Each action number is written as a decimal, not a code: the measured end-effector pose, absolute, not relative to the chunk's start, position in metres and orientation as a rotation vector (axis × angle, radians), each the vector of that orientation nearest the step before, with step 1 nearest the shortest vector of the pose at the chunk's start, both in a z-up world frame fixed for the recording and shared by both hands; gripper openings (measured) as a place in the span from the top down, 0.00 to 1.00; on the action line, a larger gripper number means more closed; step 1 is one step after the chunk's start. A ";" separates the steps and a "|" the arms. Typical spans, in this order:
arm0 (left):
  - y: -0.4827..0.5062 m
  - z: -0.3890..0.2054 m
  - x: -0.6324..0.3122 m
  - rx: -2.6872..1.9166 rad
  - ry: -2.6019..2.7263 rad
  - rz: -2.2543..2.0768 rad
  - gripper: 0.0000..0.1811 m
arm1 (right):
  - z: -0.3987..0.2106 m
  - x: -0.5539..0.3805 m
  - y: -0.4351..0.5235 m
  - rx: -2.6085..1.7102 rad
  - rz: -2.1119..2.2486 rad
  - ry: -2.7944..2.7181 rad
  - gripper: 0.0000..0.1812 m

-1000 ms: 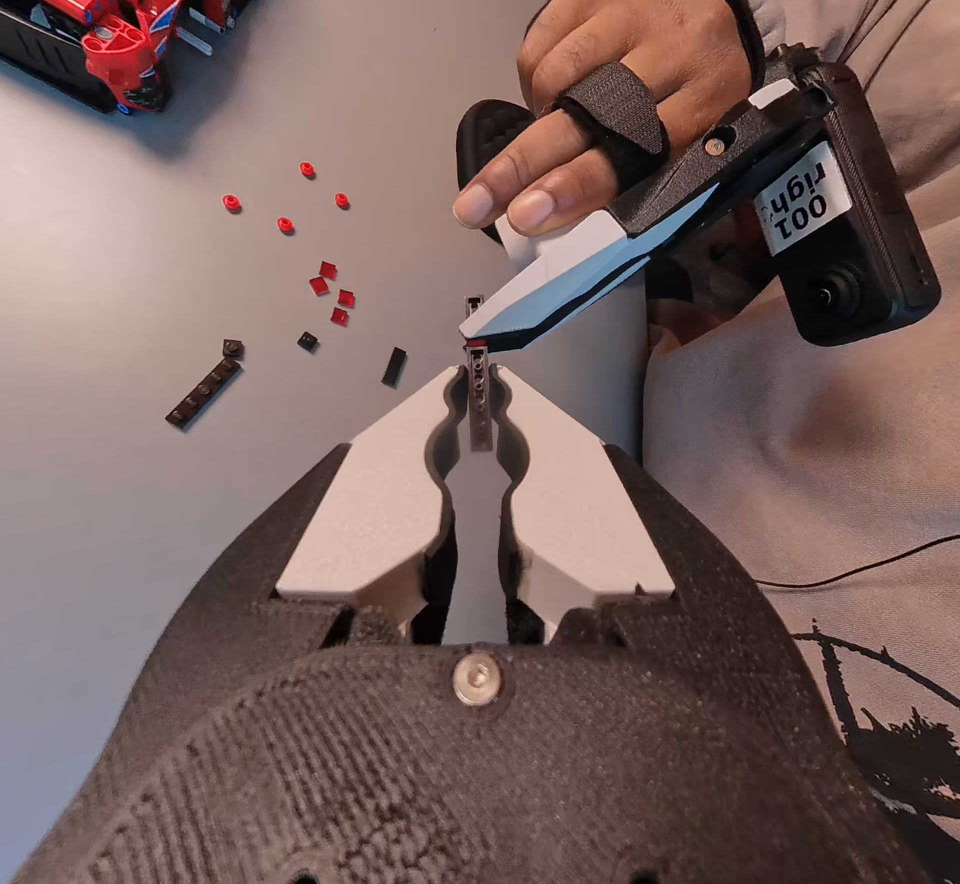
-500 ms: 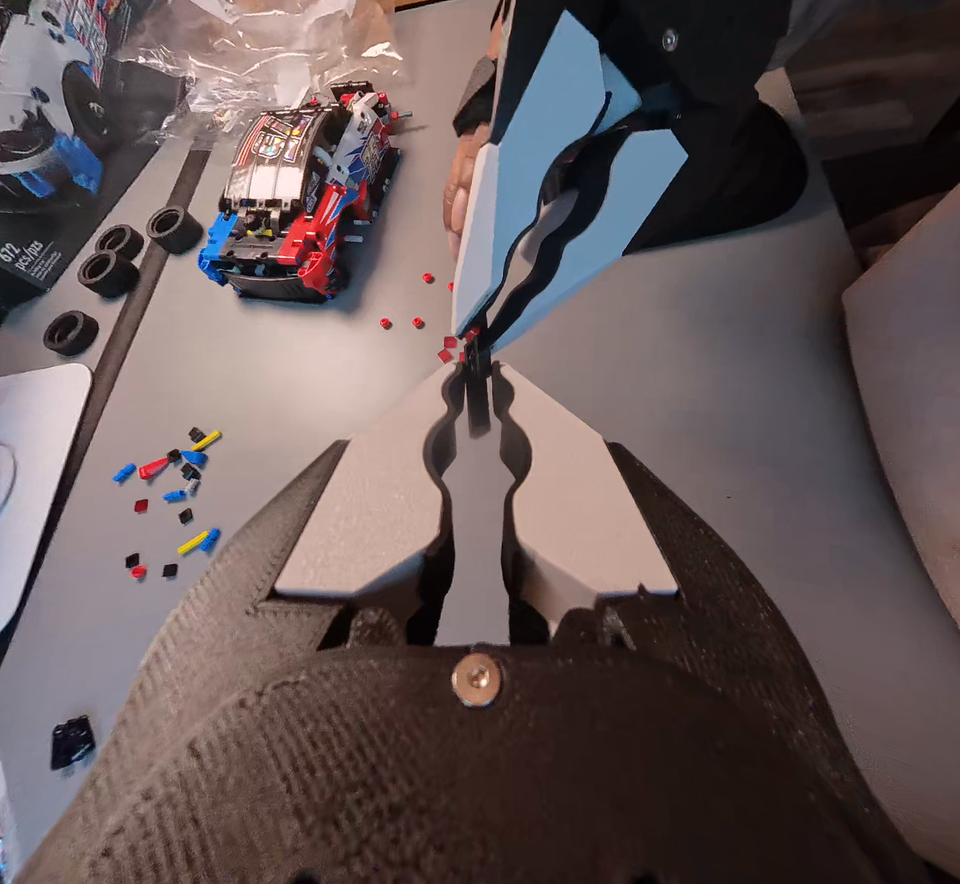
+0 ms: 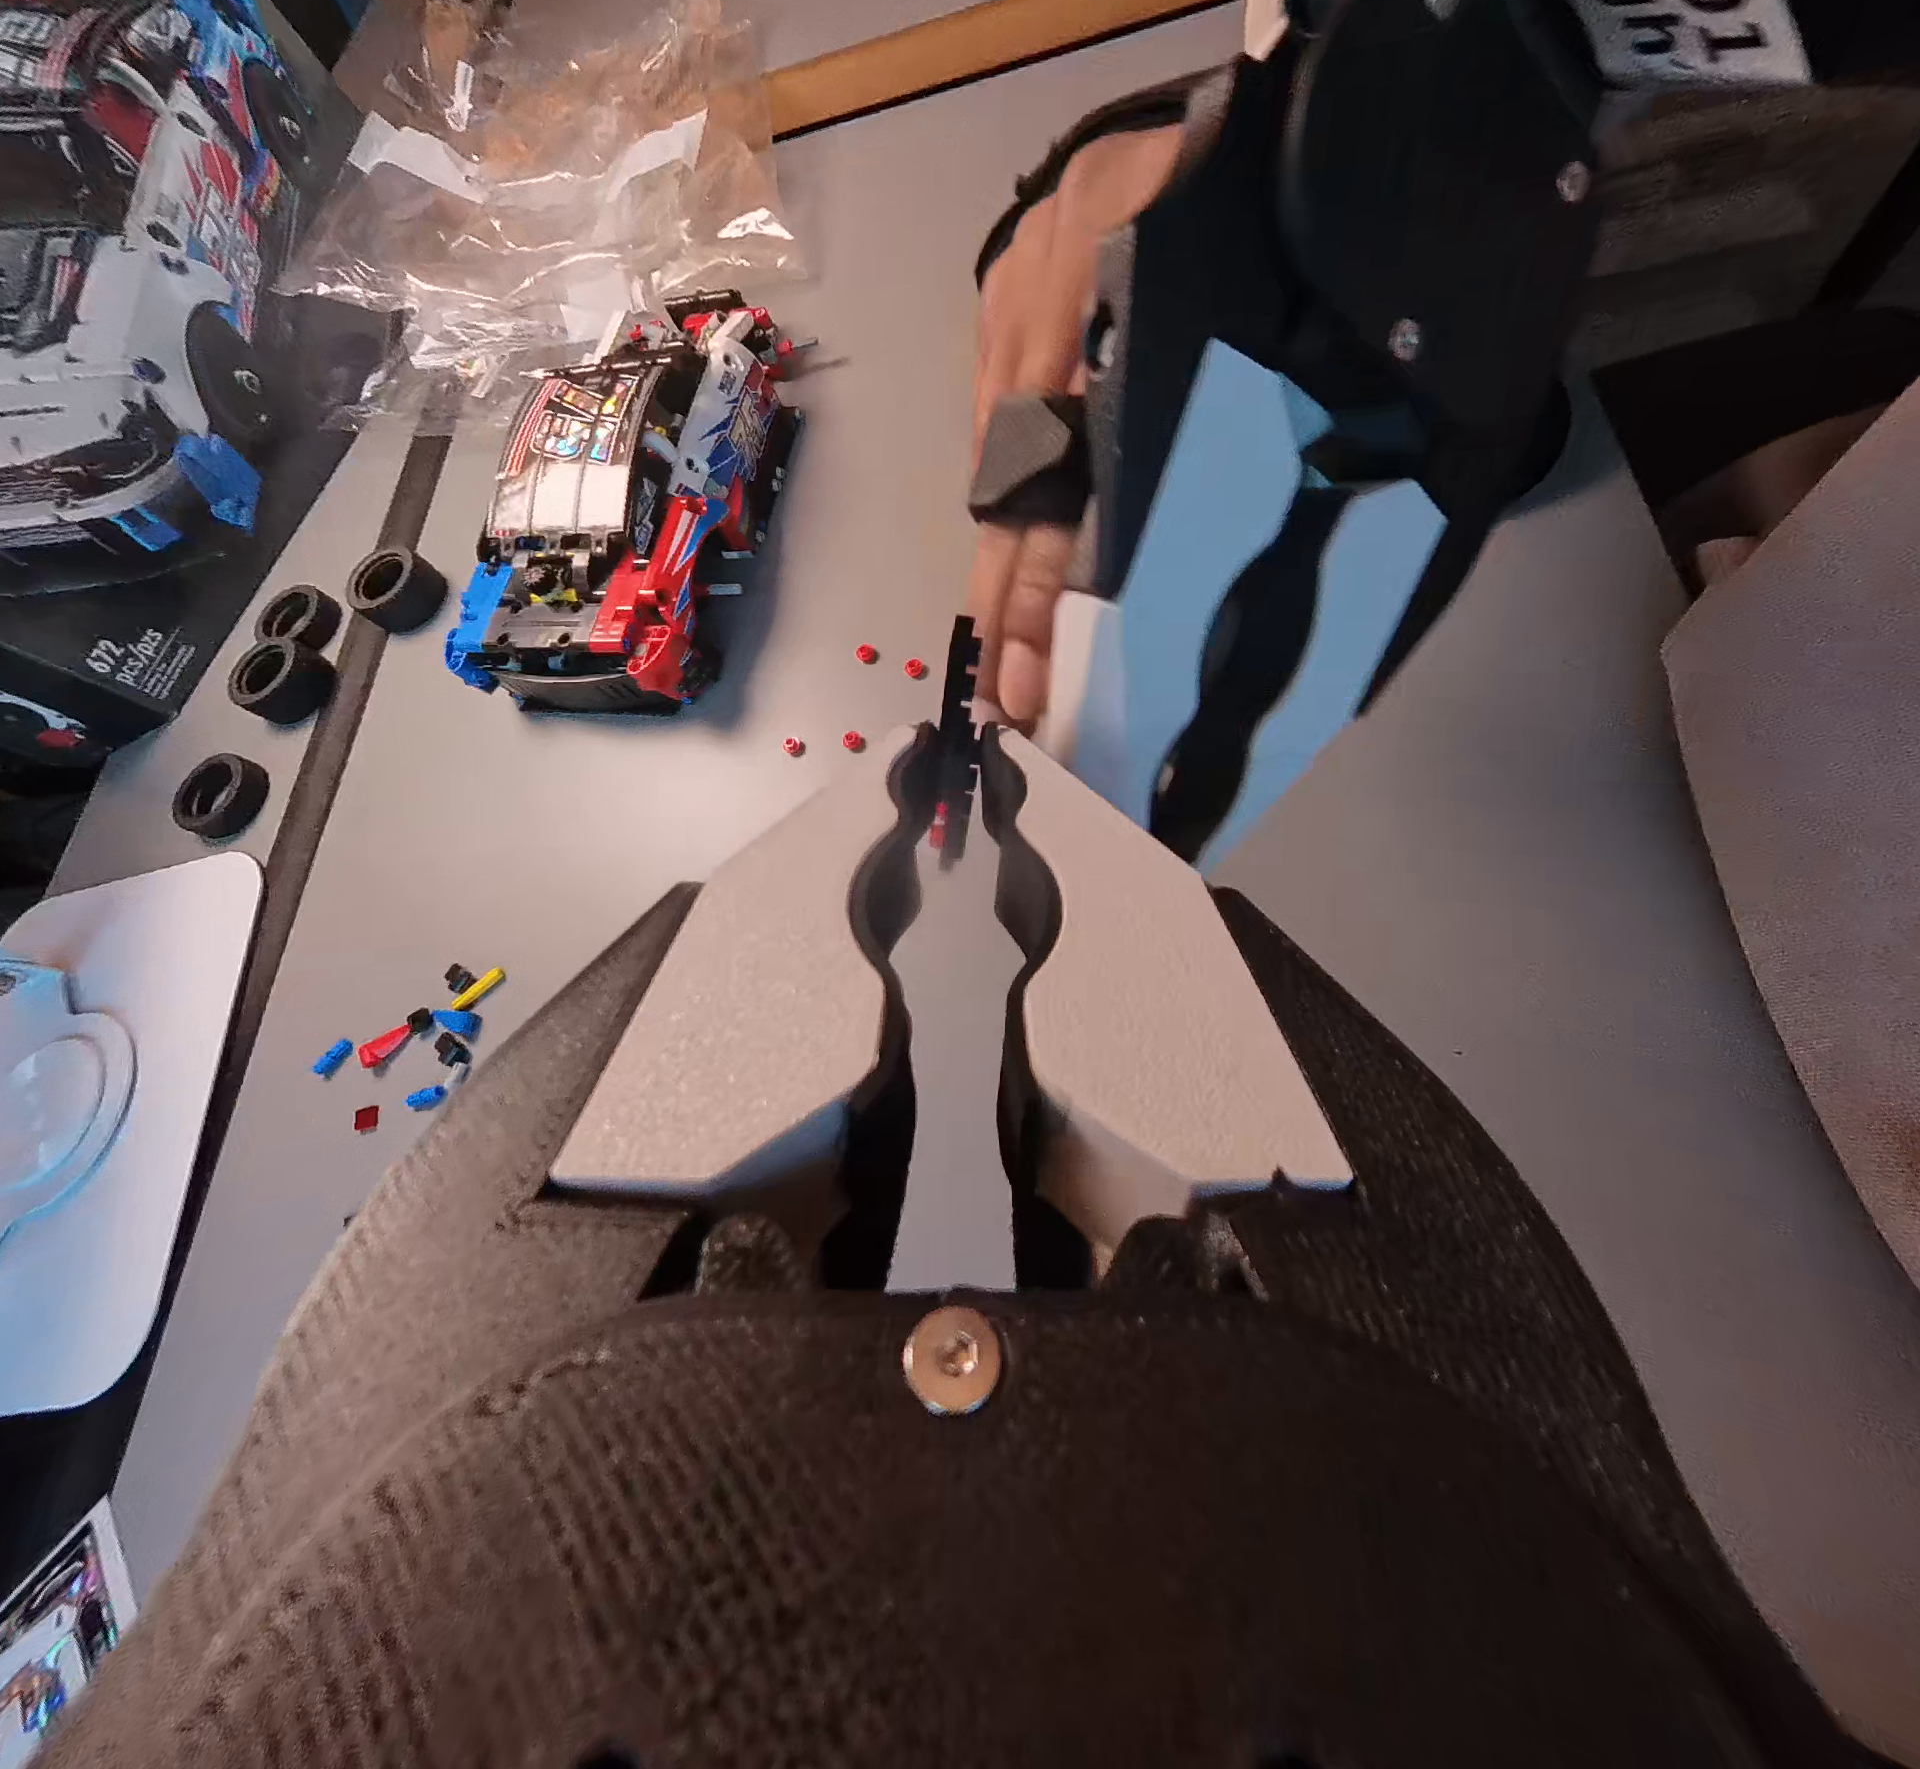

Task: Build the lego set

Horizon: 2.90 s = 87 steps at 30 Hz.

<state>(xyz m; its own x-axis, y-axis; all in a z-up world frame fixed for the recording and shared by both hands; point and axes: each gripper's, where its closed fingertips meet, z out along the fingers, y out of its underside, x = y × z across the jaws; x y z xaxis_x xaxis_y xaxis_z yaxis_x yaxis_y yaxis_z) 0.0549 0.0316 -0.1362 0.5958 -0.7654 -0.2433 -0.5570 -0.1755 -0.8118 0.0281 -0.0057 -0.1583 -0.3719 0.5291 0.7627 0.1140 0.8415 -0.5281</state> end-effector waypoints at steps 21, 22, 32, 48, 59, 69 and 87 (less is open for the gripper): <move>-0.018 -0.091 0.009 -1.202 0.540 -1.032 0.97 | -0.117 0.026 0.001 -0.896 1.111 -1.496 1.00; -0.020 -0.091 0.010 -1.197 0.545 -1.033 0.97 | -0.116 0.024 -0.002 -0.863 1.105 -1.513 1.00; -0.018 -0.093 -0.006 -1.194 0.498 -1.009 0.97 | -0.120 0.007 -0.003 -0.868 1.140 -1.570 1.00; -0.014 -0.101 -0.013 -1.205 0.453 -0.998 0.97 | -0.133 -0.004 0.004 -0.969 1.280 -1.543 1.00; -0.018 -0.107 -0.006 -1.192 0.505 -0.983 0.97 | -0.132 -0.003 -0.011 -0.863 1.263 -1.604 0.99; -0.001 -0.139 -0.007 -1.448 0.471 -0.919 0.90 | -0.153 0.002 0.015 -0.468 0.510 -1.649 0.99; 0.008 -0.167 -0.002 -1.570 0.519 -0.767 0.97 | -0.177 -0.001 0.019 -0.716 0.841 -1.670 0.96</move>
<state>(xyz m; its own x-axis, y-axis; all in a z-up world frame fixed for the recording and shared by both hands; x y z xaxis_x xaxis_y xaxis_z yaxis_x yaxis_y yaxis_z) -0.0018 0.0075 -0.1672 0.6776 -0.7139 0.1769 0.1011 -0.1479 -0.9838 -0.0006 0.0194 -0.1769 -0.2365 0.8047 0.5446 0.0415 0.5683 -0.8218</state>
